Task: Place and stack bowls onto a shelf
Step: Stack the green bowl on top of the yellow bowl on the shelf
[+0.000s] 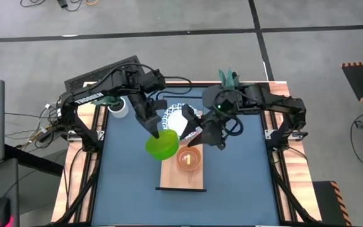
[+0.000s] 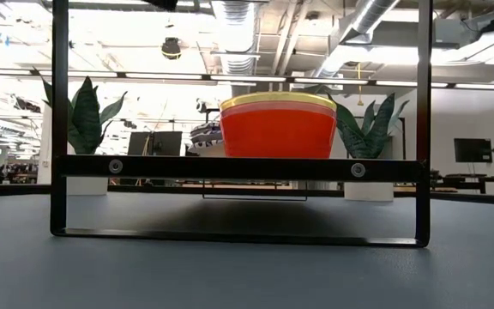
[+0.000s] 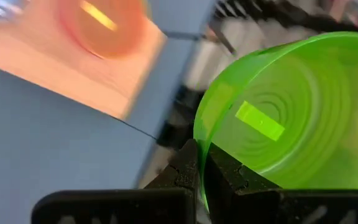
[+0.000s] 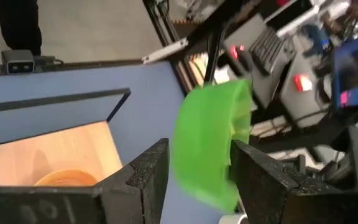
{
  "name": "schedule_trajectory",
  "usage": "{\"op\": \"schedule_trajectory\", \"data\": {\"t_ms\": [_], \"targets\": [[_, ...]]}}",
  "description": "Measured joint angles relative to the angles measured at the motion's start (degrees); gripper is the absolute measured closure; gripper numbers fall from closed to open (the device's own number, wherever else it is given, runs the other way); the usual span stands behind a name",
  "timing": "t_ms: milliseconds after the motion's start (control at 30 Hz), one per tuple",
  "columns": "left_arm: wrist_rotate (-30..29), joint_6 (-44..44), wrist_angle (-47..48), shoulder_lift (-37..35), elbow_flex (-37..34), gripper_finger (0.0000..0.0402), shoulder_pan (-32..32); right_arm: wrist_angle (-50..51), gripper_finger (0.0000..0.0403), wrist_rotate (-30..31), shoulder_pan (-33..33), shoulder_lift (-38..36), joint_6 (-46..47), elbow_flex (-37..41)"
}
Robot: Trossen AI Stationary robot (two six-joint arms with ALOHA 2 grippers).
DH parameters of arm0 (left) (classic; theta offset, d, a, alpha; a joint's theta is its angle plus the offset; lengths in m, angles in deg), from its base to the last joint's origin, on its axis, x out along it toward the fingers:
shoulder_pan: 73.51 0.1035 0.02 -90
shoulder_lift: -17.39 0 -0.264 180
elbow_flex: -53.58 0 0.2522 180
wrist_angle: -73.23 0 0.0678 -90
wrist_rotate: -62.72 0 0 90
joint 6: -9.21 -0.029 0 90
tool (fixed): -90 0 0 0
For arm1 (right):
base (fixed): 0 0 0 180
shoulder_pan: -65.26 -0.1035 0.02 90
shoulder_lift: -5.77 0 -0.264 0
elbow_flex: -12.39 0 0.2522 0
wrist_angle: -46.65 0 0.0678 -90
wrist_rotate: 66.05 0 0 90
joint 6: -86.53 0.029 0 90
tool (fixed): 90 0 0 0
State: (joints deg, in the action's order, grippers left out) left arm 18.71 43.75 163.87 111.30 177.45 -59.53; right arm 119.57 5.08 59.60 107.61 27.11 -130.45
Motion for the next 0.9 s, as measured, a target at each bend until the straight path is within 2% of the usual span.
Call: {"op": "schedule_trajectory", "data": {"t_ms": [200,300,433,567,800,900], "targets": [[-17.59,1.88,-0.69,-0.22,0.00,0.0401,0.04,3.61,0.0207,7.99,0.28,-0.33,7.38,0.04],[-25.09,2.21,-2.09,-0.20,0.00,0.0401,0.04,4.84,0.0207,8.56,1.03,-1.04,10.34,0.01],[-31.97,2.61,-5.03,-0.20,0.00,0.0401,0.04,6.96,0.0207,8.54,1.31,-0.99,12.88,0.03],[-34.29,1.78,-6.09,-0.17,0.00,0.0401,0.04,10.13,0.0207,8.52,1.31,-0.27,12.89,0.02],[-32.76,0.81,-5.90,-0.13,0.00,0.0401,0.00,10.81,0.0207,8.53,1.42,0.76,10.50,0.04],[-35.91,-0.78,-4.76,-0.11,-0.02,0.0401,-0.14,11.34,0.0207,8.58,1.92,1.80,12.50,-0.02]]}}
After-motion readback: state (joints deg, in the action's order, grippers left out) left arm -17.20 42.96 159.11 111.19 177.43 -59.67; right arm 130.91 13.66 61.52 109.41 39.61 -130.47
